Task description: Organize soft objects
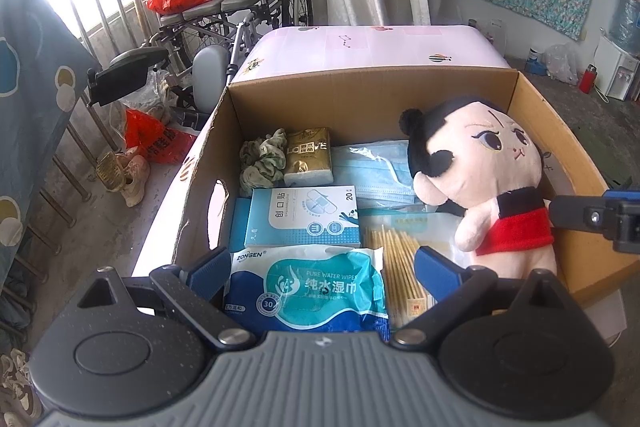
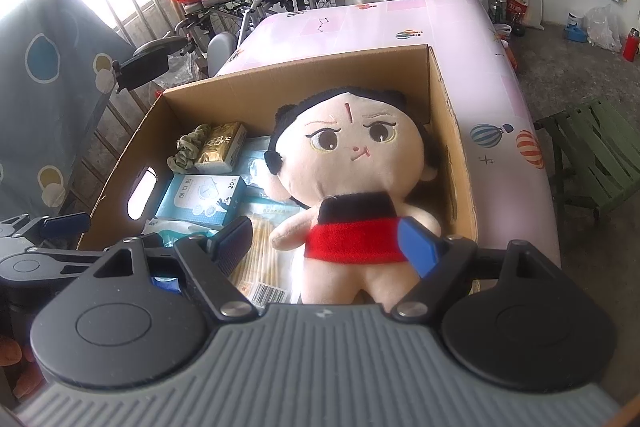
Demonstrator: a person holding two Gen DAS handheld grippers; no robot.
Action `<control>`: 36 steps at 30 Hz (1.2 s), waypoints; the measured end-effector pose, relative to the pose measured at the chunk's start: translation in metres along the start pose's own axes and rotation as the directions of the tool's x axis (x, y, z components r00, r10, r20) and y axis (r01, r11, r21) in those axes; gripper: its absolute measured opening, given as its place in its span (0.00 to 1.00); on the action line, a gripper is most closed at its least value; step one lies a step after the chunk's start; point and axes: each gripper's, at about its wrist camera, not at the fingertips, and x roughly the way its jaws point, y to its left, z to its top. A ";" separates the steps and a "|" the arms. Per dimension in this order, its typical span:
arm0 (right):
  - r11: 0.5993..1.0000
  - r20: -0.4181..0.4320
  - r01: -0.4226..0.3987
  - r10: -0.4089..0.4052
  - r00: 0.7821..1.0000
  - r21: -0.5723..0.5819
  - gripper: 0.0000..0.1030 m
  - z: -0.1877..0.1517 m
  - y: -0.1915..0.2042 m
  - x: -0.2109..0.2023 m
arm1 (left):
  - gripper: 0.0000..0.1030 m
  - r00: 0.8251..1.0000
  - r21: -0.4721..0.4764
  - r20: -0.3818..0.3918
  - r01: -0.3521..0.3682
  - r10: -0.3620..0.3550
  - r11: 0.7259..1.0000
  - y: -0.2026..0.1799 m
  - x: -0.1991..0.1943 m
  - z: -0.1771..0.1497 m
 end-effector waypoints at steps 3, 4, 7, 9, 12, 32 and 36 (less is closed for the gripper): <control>1.000 -0.003 0.000 0.000 1.000 0.000 0.78 0.000 0.000 0.002 | 0.96 1.000 -0.004 0.000 -0.001 0.001 1.000 0.000 0.000 0.001; 1.000 -0.003 0.000 0.000 1.000 -0.001 0.78 0.000 0.000 0.001 | 0.96 1.000 -0.004 -0.001 -0.002 0.002 1.000 0.000 0.000 0.000; 1.000 -0.003 0.002 -0.002 1.000 0.000 0.78 0.000 0.000 0.001 | 0.96 1.000 -0.003 -0.003 0.000 0.000 1.000 -0.001 0.001 0.000; 1.000 0.000 0.006 -0.006 1.000 0.001 0.78 0.000 0.000 0.001 | 0.96 1.000 -0.004 -0.001 0.001 -0.001 1.000 0.000 0.001 -0.001; 1.000 0.003 0.012 -0.012 1.000 0.005 0.78 0.000 -0.001 0.000 | 0.96 1.000 -0.002 0.000 0.000 0.000 1.000 0.000 0.001 -0.001; 0.999 0.016 0.033 -0.033 0.999 0.032 0.78 -0.005 -0.011 -0.008 | 0.96 1.000 -0.004 0.018 -0.006 0.006 1.000 0.006 -0.004 -0.007; 0.999 0.016 0.030 -0.031 0.999 0.028 0.78 -0.005 -0.012 -0.009 | 0.96 1.000 0.007 0.020 -0.004 0.004 1.000 0.003 -0.006 -0.006</control>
